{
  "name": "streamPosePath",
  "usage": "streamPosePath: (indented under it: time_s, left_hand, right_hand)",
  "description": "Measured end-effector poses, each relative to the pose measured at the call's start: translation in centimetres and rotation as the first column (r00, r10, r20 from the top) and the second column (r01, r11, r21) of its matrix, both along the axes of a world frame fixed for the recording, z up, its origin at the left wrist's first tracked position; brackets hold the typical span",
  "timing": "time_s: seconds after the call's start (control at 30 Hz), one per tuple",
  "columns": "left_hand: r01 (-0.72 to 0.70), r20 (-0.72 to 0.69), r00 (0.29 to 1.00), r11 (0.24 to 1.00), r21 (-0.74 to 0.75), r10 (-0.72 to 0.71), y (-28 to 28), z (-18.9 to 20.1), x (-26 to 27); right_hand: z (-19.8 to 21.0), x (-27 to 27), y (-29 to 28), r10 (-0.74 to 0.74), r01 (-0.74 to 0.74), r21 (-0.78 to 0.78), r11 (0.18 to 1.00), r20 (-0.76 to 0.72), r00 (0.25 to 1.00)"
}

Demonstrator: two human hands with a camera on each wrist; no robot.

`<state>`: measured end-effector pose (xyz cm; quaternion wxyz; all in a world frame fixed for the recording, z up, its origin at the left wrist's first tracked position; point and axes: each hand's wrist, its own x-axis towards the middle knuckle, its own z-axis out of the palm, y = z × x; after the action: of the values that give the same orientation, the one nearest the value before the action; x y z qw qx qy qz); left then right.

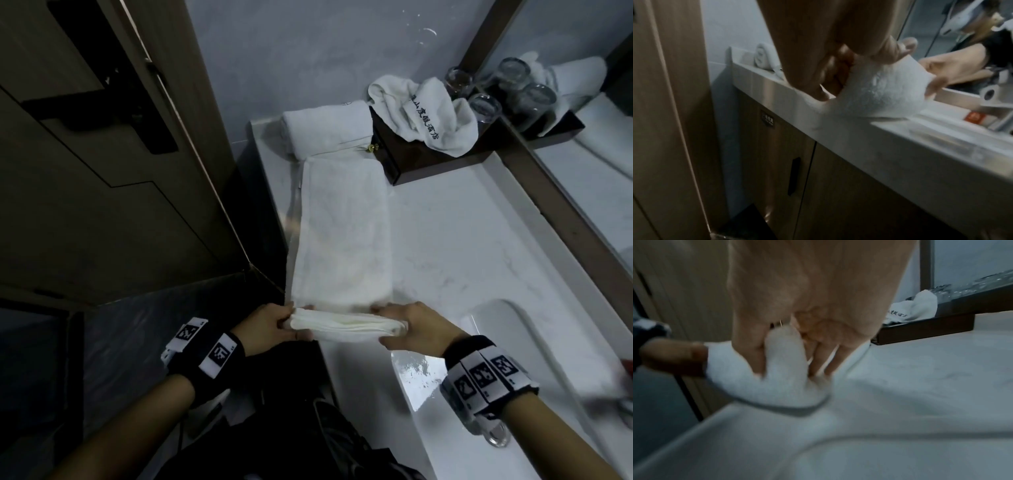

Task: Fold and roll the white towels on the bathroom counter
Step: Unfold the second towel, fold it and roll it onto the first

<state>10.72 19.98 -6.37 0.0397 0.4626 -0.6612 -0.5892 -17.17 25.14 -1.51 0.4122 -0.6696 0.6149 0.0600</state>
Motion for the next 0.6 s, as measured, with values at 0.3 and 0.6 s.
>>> streamPosePath:
  time_s: [0.3, 0.6]
  left_hand:
    - [-0.372, 0.021, 0.924, 0.913, -0.168, 0.381, -0.7, 0.3, -2.8]
    - [0.338, 0.253, 0.941, 0.636, -0.694, -0.224, -0.4, 2.4, -4.3]
  right_hand:
    - [-2.5, 1.6, -1.5, -0.448, 0.447, -0.117, 0.887, 0.016, 0.894]
    - [-3.2, 2.5, -3.3, -0.587, 0.585, -0.046, 0.809, -0.051, 0.808]
